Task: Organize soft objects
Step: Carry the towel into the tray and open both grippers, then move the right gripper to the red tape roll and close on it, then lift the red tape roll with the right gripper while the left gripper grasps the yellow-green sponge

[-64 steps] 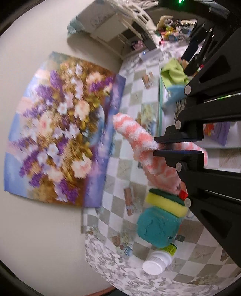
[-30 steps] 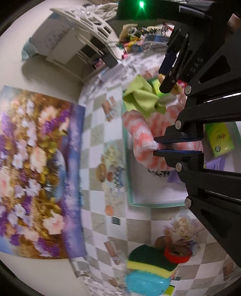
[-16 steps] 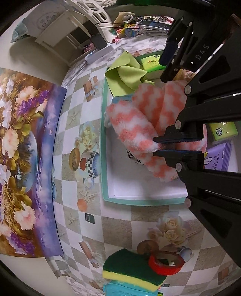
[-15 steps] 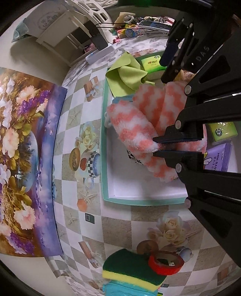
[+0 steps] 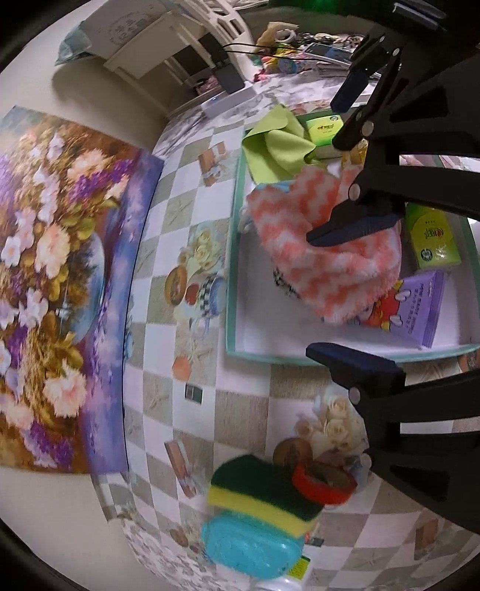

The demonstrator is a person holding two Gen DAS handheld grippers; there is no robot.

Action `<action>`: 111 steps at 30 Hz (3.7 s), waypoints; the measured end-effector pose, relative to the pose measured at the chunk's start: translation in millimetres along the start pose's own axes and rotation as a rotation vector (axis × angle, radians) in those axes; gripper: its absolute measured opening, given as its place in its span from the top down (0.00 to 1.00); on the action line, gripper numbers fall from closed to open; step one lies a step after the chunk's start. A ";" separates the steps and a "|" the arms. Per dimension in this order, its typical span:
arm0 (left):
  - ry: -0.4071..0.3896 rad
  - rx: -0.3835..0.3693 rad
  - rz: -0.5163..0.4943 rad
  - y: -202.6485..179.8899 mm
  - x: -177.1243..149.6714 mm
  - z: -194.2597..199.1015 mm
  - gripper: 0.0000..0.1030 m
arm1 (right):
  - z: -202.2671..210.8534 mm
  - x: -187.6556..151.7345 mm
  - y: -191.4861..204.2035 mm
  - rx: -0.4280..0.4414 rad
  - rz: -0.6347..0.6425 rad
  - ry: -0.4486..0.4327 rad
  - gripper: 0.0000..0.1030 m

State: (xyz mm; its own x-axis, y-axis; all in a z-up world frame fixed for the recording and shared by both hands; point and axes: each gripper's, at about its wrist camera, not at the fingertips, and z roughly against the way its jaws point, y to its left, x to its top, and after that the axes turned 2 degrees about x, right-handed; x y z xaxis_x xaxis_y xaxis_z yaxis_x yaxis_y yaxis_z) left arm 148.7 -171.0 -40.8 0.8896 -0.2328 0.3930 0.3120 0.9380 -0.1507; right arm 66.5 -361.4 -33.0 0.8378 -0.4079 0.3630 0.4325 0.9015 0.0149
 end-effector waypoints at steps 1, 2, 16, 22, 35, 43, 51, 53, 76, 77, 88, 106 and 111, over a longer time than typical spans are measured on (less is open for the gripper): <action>0.000 0.010 0.009 2.7 0.2 0.7 0.38 | 4.7 0.5 2.6 0.003 0.005 -0.012 0.42; 0.000 0.026 0.023 7.1 0.4 1.3 0.32 | 8.3 0.9 5.9 0.006 0.013 -0.022 0.42; -0.041 0.152 0.160 83.7 2.2 29.4 0.12 | 31.2 -4.0 80.7 0.080 0.175 -0.075 0.25; -0.077 0.184 0.221 119.0 -1.9 50.6 0.11 | 29.7 -9.9 99.6 0.094 0.204 -0.066 0.15; -0.085 0.259 0.372 199.7 -12.5 62.6 0.10 | 28.0 -15.7 158.9 0.216 0.244 -0.062 0.15; 0.002 0.298 0.421 225.0 -20.4 32.3 0.10 | 15.4 -25.6 209.6 0.280 0.318 -0.024 0.15; 0.050 0.282 0.488 245.3 -27.7 13.7 0.10 | -6.6 -31.6 234.9 0.298 0.333 0.028 0.15; 0.045 0.280 0.510 250.8 -28.8 14.7 0.10 | -9.7 -32.2 240.4 0.309 0.332 0.035 0.15; 0.013 0.255 0.579 265.2 -32.3 21.3 0.10 | -29.8 -35.2 282.5 0.395 0.374 0.028 0.57; 0.012 0.255 0.578 264.5 -31.9 21.5 0.10 | -29.3 -35.4 282.7 0.403 0.376 0.028 0.61; -0.005 0.235 0.566 258.8 -28.5 27.5 0.10 | -27.5 -35.3 278.0 0.443 0.367 0.039 0.79; -0.037 0.116 0.499 224.5 -15.1 40.5 0.10 | -7.9 -21.9 230.7 0.381 0.312 0.026 0.79; -0.041 0.092 0.421 201.6 -9.0 42.6 0.22 | 9.1 -15.4 212.6 0.375 0.287 -0.007 0.79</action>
State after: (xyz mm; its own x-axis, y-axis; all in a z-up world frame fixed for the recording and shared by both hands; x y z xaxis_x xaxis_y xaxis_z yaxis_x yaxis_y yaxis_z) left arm 189.3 31.2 -36.1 0.9185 0.1832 0.3505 -0.1074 0.9685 -0.2249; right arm 142.5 -162.2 -27.0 0.9031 -0.1347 0.4078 0.0324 0.9682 0.2479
